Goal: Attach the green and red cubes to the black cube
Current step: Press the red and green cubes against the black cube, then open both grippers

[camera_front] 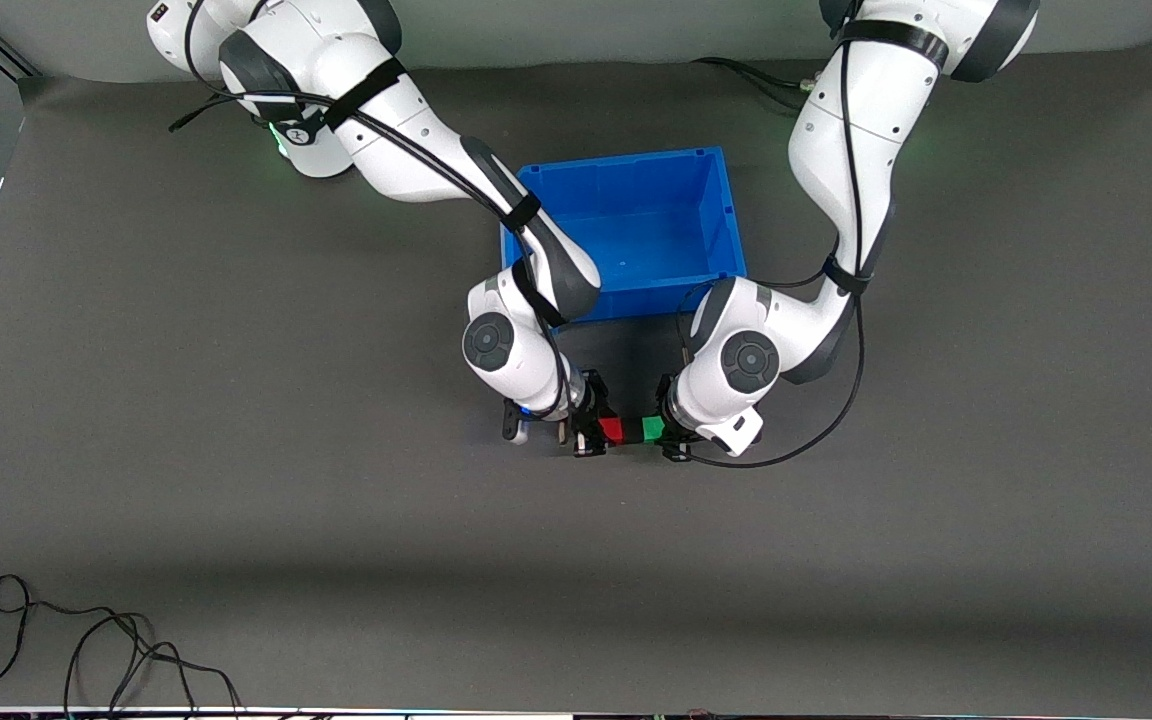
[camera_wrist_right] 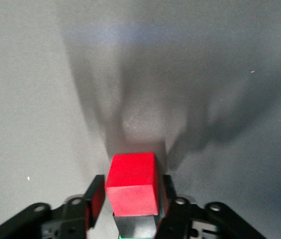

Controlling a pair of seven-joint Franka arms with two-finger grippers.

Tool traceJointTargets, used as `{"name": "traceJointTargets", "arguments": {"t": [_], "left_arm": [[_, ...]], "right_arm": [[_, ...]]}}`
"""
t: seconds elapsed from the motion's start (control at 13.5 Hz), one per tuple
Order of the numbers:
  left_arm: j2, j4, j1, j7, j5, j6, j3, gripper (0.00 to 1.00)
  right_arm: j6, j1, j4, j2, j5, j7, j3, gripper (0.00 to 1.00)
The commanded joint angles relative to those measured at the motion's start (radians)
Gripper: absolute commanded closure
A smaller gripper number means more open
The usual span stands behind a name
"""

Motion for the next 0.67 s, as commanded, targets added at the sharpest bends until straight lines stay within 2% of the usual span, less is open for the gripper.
{"name": "traceJointTargets", "arguments": {"t": [0.0,0.15,0.3,0.45,0.59], "left_arm": [[-0.024,-0.003,-0.014,-0.013,0.004,-0.001,0.017,0.00],[-0.067,-0.003,-0.005,0.008,0.017,-0.024,0.024,0.00],[-0.158,-0.003,0.009,0.105,0.117,-0.187,0.029,0.00],[-0.251,-0.003,0.064,0.285,0.152,-0.361,0.028,0.00],[-0.321,-0.003,0.133,0.399,0.144,-0.455,0.028,0.00]], "right_arm": [[-0.012,0.009,0.022,-0.021,-0.100,0.034,-0.040,0.00],[-0.128,0.001,0.015,-0.073,-0.156,0.025,-0.066,0.00],[-0.292,0.000,0.013,-0.144,-0.236,-0.027,-0.120,0.00],[-0.445,-0.011,0.013,-0.222,-0.243,-0.145,-0.169,0.00],[-0.585,-0.015,0.009,-0.303,-0.243,-0.270,-0.224,0.00]]}}
